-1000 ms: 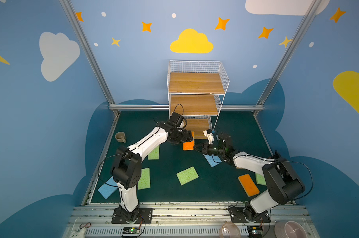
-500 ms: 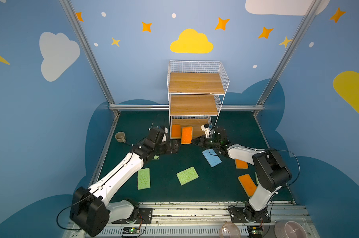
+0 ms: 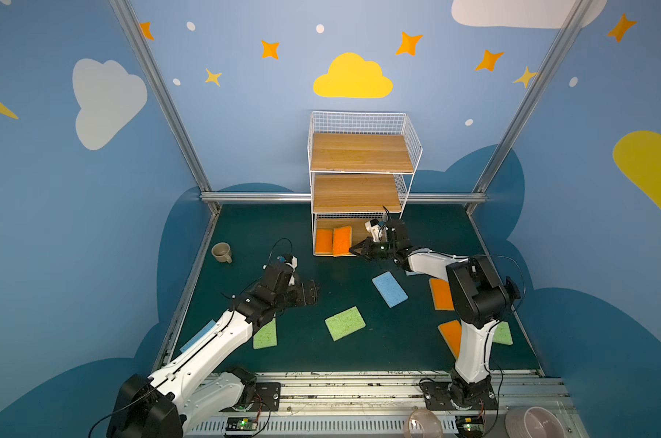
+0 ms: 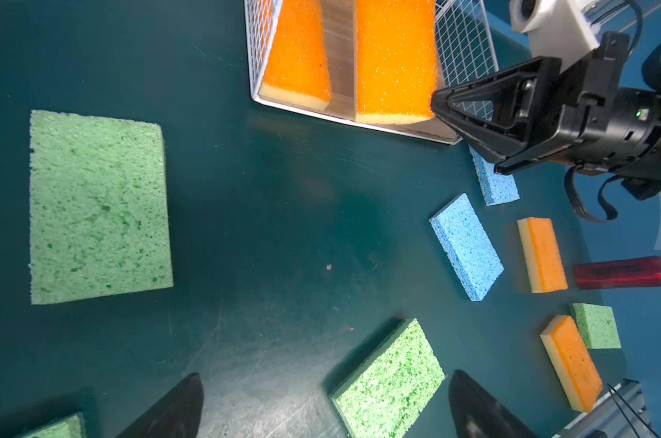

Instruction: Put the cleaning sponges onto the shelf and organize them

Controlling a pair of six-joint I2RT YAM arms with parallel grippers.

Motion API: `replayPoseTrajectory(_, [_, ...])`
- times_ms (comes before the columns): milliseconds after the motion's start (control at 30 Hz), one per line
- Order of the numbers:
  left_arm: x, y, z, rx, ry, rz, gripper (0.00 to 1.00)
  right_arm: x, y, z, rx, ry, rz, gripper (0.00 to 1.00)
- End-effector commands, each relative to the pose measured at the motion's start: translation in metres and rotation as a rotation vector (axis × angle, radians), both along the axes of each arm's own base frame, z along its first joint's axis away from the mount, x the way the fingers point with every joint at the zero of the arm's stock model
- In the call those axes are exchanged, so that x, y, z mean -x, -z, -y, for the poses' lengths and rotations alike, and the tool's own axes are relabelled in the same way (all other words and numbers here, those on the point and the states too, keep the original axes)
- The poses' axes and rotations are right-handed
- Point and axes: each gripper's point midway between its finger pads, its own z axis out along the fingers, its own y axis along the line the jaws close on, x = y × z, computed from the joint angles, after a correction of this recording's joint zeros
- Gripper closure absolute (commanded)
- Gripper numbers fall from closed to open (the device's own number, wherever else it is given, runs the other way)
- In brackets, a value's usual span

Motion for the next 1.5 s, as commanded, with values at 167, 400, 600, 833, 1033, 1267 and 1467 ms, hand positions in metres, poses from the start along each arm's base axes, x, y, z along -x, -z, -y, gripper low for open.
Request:
replayPoseTrajectory(167, [-0.008, 0.004, 0.001, 0.009, -0.016, 0.028, 0.01, -0.019, 0.013, 0.007, 0.061, -0.008, -0.014, 1.0])
replayPoseTrajectory(400, [-0.01, 0.007, 0.003, 0.016, -0.014, 0.025, 0.01, -0.032, 0.025, 0.01, 0.064, -0.01, -0.05, 1.0])
replayPoseTrajectory(600, [-0.015, 0.007, 0.003, 0.03, -0.021, 0.02, 0.01, -0.038, 0.035, 0.004, 0.047, -0.044, -0.07, 1.0])
replayPoseTrajectory(833, [-0.016, 0.011, 0.003, 0.034, -0.023, 0.004, 0.01, -0.044, 0.045, 0.004, 0.043, -0.048, -0.106, 1.0])
replayPoseTrajectory(1033, [-0.015, 0.01, 0.002, 0.036, -0.024, 0.006, 0.01, -0.05, 0.046, 0.005, 0.042, -0.041, -0.106, 1.0])
replayPoseTrajectory(1267, [-0.013, 0.01, 0.001, 0.034, -0.027, 0.005, 0.02, -0.055, 0.046, 0.009, 0.052, -0.017, -0.11, 1.0])
replayPoseTrajectory(1467, [-0.013, 0.01, 0.001, 0.035, -0.03, 0.005, 0.01, -0.054, 0.049, 0.018, 0.058, 0.03, -0.123, 1.0])
